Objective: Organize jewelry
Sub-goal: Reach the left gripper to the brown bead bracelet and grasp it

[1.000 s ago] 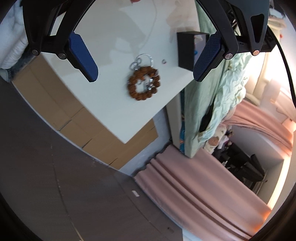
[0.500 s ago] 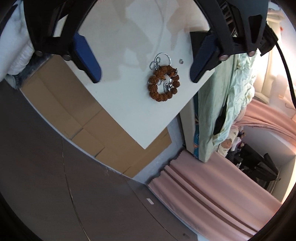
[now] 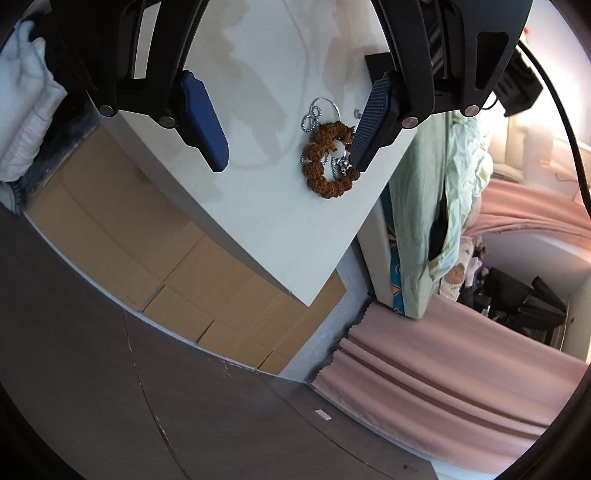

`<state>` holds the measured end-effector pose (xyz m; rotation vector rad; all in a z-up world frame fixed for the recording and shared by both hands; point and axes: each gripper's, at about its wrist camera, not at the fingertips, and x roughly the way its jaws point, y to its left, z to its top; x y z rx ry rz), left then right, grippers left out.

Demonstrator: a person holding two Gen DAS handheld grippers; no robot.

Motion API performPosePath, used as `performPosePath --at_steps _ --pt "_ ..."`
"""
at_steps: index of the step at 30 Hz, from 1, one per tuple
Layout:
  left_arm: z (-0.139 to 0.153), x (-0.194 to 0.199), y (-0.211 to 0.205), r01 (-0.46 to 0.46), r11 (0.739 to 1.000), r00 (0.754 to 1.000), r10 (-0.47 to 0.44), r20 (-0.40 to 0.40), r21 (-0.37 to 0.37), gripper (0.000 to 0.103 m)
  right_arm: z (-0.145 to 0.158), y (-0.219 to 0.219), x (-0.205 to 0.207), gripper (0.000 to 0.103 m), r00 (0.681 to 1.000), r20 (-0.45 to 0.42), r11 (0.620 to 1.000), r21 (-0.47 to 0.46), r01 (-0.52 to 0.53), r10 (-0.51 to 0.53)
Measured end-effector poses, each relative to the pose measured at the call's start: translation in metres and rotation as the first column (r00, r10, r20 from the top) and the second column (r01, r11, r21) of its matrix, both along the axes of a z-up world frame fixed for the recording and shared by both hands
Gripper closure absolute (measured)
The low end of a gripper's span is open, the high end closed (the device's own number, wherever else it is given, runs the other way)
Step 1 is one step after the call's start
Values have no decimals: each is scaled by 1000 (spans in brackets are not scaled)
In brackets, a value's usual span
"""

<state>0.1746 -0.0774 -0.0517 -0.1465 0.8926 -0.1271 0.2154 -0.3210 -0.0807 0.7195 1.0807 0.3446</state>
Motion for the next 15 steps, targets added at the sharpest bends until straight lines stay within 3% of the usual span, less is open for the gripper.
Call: performPosePath --at_steps 2,15 --pt "-1 12 3 -9 1000 999 9 -41 2 62 0 -1 1 33 1000 -1 1000 10 2 -2" --pt "-16 67 -5 38 997 976 -24 -219 63 63 -9 -14 9 33 999 -39 997 70 38 -36"
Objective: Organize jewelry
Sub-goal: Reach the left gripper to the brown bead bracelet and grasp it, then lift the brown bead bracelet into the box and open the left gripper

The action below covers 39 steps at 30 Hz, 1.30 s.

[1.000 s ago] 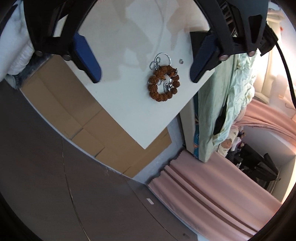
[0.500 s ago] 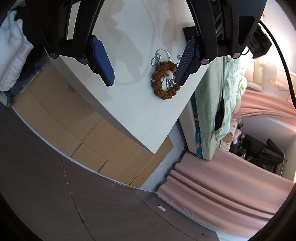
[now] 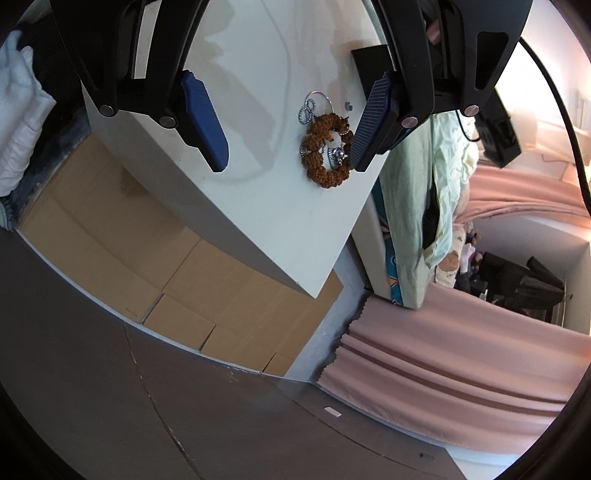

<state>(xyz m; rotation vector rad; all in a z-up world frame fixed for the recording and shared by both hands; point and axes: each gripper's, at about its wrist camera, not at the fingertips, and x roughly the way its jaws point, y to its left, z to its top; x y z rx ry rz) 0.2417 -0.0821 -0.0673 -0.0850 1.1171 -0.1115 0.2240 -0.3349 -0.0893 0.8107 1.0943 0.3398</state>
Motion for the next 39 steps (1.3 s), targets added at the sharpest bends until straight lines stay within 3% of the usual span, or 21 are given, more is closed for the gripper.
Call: performPosePath --at_steps 6,9,13,17,18,27,39 --pt "-19 11 -5 3 1000 998 -3 -70 5 67 -3 -8 1 33 1000 -12 1000 23 12 -11" --pt "-26 11 -1 -27 1000 997 28 -68 14 67 -4 -9 1 33 1000 -17 1000 29 13 -12" --pt "-39 10 7 -56 998 994 52 -99 -38 67 -5 -9 3 33 1000 -22 1000 30 7 -6" --pt "-40 5 14 -86 992 994 78 -81 -96 79 -5 -7 2 33 1000 -19 1000 24 0 1" --pt "-37 3 17 -97 990 993 90 -70 -104 83 -5 -6 2 33 1000 -19 1000 21 -3 3" --pt "-4 -13 20 -100 985 995 98 -19 -141 83 -13 11 4 33 999 -36 1000 -1 -27 27" --pt "59 -51 16 -61 987 990 78 115 -149 83 -17 24 1 33 998 -52 999 -25 -40 38"
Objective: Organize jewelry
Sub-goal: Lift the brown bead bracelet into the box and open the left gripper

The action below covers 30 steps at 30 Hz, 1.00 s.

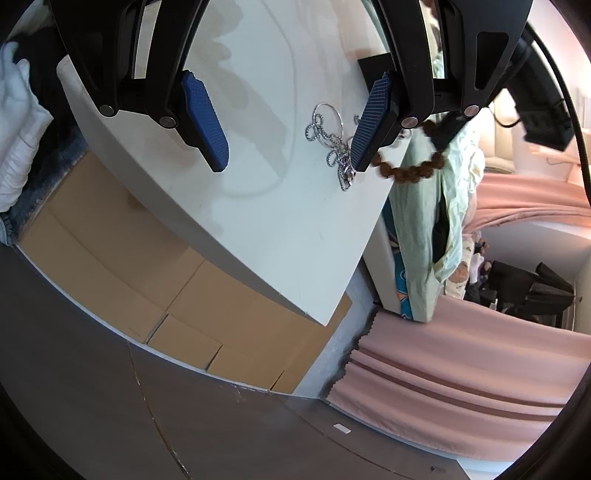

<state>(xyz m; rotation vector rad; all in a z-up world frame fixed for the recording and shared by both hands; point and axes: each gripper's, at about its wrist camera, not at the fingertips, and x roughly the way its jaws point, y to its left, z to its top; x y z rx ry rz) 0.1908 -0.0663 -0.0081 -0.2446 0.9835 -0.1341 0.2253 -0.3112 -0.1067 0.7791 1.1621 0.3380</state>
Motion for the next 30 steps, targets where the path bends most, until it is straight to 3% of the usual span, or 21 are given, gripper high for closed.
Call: performPosePath --at_steps 15,22,30 --pt "57 -47 33 -44 998 986 49 158 -36 83 10 25 -3 33 996 49 995 -71 -77 80" --pt "62 -70 57 -90 995 973 99 210 -49 83 12 44 -3 33 991 59 988 -105 -111 118" --pt "45 -90 91 -156 981 957 178 229 -112 83 13 63 -4 33 986 66 978 -155 -140 151"
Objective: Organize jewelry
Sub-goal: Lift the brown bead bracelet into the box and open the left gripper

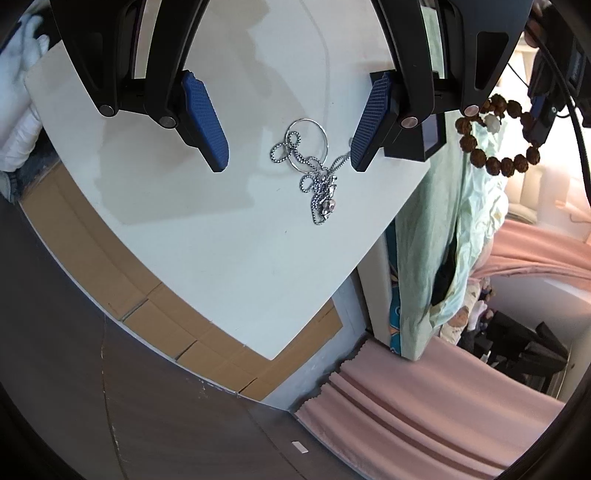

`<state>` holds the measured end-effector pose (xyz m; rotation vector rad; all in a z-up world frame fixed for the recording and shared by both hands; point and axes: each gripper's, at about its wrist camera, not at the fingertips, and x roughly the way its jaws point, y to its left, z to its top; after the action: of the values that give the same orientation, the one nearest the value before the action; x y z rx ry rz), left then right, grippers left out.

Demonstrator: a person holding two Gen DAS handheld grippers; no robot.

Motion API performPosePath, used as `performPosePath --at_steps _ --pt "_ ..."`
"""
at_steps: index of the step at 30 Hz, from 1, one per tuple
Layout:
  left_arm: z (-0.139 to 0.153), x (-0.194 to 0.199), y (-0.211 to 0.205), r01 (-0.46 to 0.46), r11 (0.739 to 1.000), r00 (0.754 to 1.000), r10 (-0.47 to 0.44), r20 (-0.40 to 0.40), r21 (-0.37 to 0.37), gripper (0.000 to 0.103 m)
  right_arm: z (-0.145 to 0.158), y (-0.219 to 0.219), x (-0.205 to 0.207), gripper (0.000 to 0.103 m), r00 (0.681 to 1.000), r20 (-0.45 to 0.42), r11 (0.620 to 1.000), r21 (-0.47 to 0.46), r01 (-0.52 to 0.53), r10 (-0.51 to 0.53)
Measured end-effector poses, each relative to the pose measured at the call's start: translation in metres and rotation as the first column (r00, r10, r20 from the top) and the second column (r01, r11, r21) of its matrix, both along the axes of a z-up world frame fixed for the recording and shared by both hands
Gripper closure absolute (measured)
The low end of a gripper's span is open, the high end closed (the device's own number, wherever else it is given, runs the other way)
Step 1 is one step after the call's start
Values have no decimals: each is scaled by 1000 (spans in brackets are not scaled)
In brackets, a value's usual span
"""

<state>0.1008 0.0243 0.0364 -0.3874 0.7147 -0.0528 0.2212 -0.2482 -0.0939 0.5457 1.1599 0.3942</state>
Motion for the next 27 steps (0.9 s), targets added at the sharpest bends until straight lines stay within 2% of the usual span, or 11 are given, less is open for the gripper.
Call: performPosePath --at_steps 5,12,22,27 --pt "-21 -6 21 -31 998 1000 31 -3 -52 83 2 8 0 33 1000 20 999 -23 -23 23" --pt "-49 -3 43 -47 996 997 41 -73 -81 83 0 27 1 33 996 29 996 -36 -79 80" --pt "-58 -5 52 -33 993 996 24 -83 -116 83 -9 57 13 33 996 25 993 -82 -84 87" --pt "-65 -4 61 -58 988 994 43 -104 -143 83 -15 73 22 40 995 26 988 -122 -93 97"
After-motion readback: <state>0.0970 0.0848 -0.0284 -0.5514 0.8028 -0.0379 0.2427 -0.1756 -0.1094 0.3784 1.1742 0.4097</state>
